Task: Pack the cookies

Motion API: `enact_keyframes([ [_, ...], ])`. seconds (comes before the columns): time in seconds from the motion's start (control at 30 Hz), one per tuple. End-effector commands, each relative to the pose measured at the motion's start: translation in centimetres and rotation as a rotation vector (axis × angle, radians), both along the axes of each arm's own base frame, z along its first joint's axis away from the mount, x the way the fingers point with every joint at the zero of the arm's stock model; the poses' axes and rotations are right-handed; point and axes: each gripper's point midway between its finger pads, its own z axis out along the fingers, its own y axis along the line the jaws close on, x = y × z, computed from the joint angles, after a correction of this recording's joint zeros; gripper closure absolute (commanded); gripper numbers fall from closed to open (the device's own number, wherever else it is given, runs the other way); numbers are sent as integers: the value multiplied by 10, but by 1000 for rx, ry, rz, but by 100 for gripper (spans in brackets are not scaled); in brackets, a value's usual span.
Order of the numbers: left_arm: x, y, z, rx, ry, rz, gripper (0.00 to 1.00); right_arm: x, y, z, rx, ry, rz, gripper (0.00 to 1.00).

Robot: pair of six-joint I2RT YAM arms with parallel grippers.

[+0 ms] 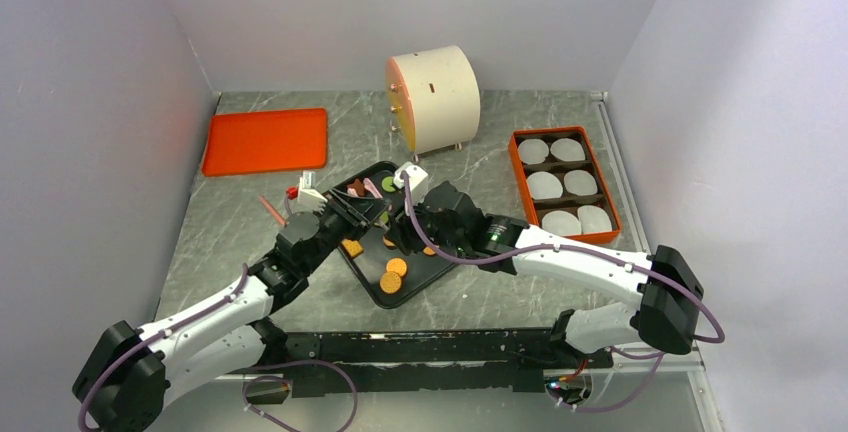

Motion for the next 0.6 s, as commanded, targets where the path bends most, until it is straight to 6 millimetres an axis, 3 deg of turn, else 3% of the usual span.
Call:
enact_keyframes([
  [0.0,-2,-4,15,-47,-35,-26,95,3,14,39,102,-55,20,55],
  [0.57,-8,-11,14,-156,20,-58,95,4,21,39,112,-44,29,55],
])
